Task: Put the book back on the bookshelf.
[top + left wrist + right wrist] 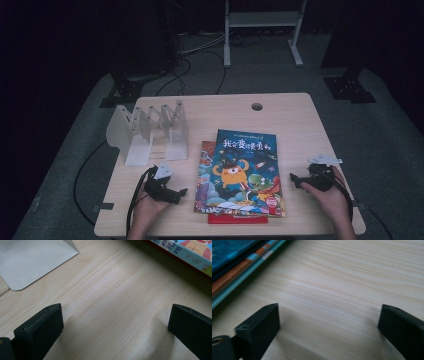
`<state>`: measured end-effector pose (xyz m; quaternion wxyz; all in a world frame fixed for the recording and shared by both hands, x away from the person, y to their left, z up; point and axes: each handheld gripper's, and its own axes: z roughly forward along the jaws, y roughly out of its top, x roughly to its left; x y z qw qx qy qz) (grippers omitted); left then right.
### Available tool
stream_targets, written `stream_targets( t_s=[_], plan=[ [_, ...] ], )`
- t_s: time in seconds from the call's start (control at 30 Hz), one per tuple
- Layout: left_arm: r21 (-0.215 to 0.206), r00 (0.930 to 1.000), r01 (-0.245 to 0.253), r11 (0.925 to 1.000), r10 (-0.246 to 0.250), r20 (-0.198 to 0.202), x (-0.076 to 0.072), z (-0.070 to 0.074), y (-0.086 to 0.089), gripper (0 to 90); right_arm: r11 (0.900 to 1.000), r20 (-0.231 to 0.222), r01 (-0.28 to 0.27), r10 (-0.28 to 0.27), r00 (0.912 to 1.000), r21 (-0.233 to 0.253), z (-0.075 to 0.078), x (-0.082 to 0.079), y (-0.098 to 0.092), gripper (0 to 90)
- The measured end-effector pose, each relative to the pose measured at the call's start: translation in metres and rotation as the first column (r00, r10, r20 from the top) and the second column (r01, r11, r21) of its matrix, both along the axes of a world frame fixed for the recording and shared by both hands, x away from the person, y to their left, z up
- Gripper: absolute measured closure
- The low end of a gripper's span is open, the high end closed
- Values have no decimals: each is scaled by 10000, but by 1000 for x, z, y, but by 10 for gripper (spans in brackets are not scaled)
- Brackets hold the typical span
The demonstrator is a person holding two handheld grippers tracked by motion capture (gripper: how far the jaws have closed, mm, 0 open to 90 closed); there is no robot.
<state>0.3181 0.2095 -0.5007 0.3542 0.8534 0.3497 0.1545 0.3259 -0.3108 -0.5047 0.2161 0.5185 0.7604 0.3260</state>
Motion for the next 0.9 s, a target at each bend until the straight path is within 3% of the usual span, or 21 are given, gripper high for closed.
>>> stream_targets(
  t_s=[0.07, 0.2, 0.33, 0.37, 0.43, 0.67, 0.9],
  plan=[
    [14, 10000, -1, 10000, 1, -10, 0, 0, 0, 0, 9999, 57, -96, 96, 9999, 42, 3, -3, 0, 202],
    [13, 10000, -12, 10000, 12, -13, 0, 0, 0, 0, 9999, -36, -171, 171, 9998, -1, 7, -5, 2, 313],
    [-6, 10000, -19, 10000, 19, 1, 0, 0, 0, 0, 9998, 123, -184, 183, 9998, 48, 15, -6, 3, 330],
    [-4, 10000, -15, 10000, 15, 4, 0, 0, 0, 0, 9992, 201, -135, 127, 9997, 389, 25, -7, 4, 339],
    [-14, 10000, -17, 10000, 17, 10, 0, 0, 0, 0, 9978, 256, -128, 112, 9996, 643, 31, -6, 5, 342],
    [-11, 10000, -10, 10000, 10, 9, 1, 0, 0, 0, 9963, 286, -436, 416, 9987, 746, 50, 5, 19, 338],
    [-7, 10000, 11, 10000, -11, 9, 1, 0, 0, 0, 9929, 268, -886, 867, 9959, 792, 63, 32, 40, 337]
  ],
)
